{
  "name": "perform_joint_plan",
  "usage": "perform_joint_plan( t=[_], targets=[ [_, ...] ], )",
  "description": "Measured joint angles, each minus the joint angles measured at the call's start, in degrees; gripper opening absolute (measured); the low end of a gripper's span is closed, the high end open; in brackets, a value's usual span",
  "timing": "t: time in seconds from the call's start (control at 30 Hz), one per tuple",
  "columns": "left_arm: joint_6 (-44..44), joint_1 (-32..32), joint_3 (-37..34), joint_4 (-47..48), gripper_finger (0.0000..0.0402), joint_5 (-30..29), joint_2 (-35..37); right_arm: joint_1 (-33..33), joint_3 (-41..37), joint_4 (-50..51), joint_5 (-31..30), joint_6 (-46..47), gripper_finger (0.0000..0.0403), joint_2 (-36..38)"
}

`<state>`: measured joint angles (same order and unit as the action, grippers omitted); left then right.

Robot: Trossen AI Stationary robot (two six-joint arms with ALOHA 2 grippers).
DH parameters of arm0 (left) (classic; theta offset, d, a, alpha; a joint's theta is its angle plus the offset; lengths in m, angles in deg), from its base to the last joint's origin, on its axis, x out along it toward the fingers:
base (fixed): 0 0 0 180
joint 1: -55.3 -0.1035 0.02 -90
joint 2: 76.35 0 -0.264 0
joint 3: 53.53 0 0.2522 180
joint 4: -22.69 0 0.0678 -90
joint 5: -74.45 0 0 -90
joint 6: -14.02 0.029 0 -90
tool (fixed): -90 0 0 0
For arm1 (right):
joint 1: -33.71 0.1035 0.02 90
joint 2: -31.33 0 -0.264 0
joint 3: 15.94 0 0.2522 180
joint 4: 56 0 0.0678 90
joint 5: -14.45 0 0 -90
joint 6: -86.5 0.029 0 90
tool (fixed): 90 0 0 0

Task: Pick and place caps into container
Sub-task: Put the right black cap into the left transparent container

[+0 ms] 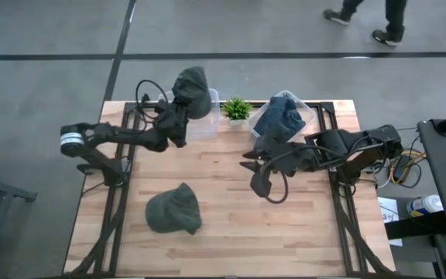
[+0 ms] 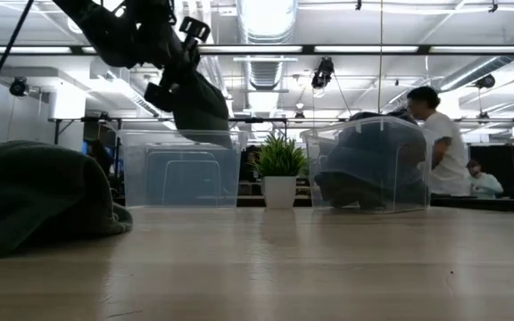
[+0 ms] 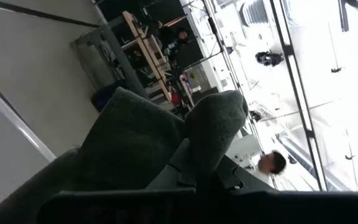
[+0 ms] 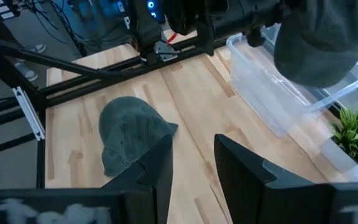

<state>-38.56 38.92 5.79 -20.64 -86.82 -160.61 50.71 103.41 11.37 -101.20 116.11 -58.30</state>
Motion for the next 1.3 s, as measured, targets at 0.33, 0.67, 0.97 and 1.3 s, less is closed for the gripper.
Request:
perform_joint_plan(
  t=[0.33, 0.67, 0.97, 1.3],
  targets=[
    [-0.5, -0.02, 0.02, 0.09, 0.0, -0.72, -3.09, 0.02, -0.08, 0.12, 0.13, -0.27, 0.0108, -0.02],
    [-1.05, 1.37, -2.67, 0.08, 0.0, -0.48, -3.24, 0.0, -0.09, 0.2, 0.13, -1.78, 0.0095, -0.02],
    [-6.83, 2.14, -6.07, -0.2, 0.0, -3.34, -3.22, 0.0, -0.25, 0.16, 0.13, -3.22, 0.0089, -0.02],
    [-7.66, 2.25, -6.52, -0.07, 0.0009, -3.43, -3.2, 0.0, -0.25, 0.1, 0.13, -3.06, 0.0088, -0.02]
  ],
)
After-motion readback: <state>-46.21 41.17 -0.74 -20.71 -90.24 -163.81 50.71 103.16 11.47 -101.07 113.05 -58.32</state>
